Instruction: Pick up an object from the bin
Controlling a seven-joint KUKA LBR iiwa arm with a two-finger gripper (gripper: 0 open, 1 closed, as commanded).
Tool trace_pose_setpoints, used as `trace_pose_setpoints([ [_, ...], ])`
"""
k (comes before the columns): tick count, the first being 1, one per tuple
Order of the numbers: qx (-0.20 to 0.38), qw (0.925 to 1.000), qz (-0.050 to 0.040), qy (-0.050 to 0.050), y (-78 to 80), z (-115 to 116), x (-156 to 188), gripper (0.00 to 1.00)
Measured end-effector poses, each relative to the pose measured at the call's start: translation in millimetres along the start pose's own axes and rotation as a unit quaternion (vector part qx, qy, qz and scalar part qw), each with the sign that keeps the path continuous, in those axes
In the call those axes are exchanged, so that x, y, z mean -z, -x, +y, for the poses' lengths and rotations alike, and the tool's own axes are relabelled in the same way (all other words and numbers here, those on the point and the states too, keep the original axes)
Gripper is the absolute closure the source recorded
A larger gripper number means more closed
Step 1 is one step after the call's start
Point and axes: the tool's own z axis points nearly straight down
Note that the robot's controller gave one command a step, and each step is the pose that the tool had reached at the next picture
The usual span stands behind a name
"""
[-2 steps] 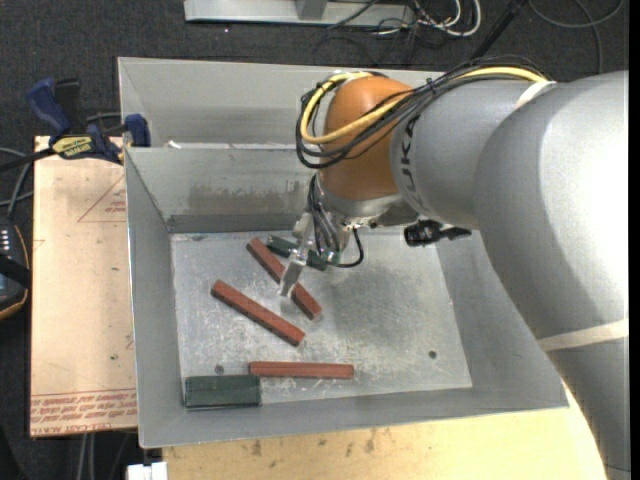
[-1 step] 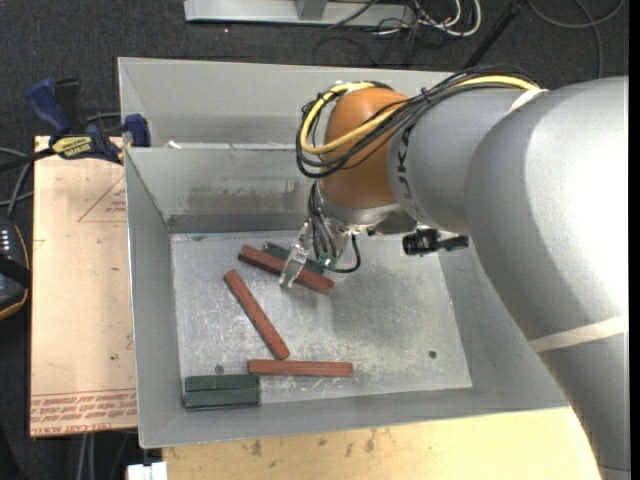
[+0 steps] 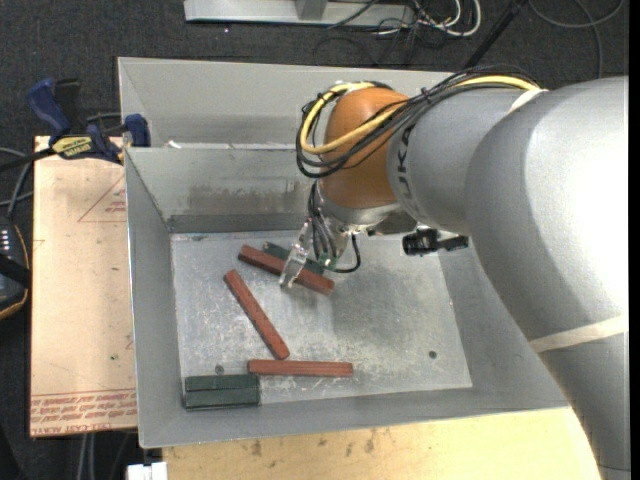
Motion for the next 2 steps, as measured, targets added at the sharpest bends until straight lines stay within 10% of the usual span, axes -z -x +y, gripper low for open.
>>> trace_pose_setpoints([
  [2,0.000,0.9999,0.0101,-0.006,-4.0,-2.1,11.6,1.00],
])
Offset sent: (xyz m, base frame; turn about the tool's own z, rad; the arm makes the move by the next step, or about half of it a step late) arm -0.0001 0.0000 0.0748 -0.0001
